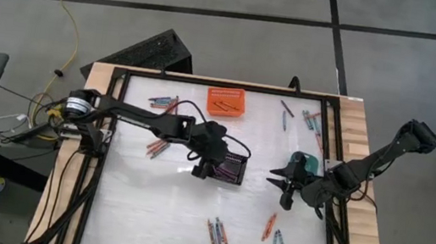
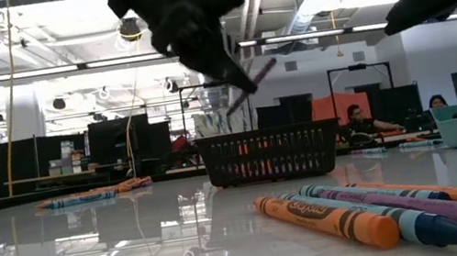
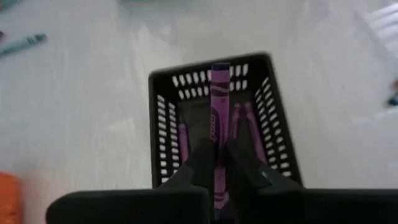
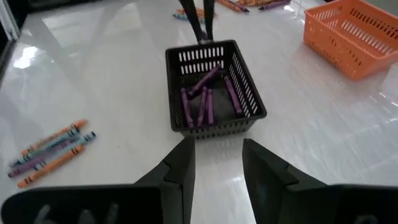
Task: Sort crayons
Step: Put the violet crayon into the black bin, then put the light blue green crayon into the green bin
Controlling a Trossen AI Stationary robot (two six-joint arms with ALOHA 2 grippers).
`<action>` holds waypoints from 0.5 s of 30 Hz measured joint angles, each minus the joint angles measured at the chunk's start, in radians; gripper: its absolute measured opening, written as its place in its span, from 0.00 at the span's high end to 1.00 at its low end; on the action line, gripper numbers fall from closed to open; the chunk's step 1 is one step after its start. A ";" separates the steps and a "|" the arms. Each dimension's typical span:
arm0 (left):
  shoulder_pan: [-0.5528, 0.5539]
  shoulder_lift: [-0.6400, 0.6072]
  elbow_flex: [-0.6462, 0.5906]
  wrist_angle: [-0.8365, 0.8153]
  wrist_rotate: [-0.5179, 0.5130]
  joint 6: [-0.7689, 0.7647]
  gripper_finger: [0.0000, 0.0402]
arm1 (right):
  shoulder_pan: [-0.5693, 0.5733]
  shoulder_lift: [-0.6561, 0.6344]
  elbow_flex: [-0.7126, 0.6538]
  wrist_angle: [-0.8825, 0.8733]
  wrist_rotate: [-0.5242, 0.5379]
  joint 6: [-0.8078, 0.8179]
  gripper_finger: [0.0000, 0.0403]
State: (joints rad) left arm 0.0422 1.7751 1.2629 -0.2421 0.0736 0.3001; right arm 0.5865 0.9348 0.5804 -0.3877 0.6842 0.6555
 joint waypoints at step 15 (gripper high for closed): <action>0.053 0.077 0.000 0.022 0.132 -0.026 0.81 | -0.058 0.000 0.000 -0.028 0.027 0.061 0.68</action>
State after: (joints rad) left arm 0.0956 1.8519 1.2633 -0.2203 0.2059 0.2746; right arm 0.5283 0.9348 0.5804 -0.4159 0.7109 0.7163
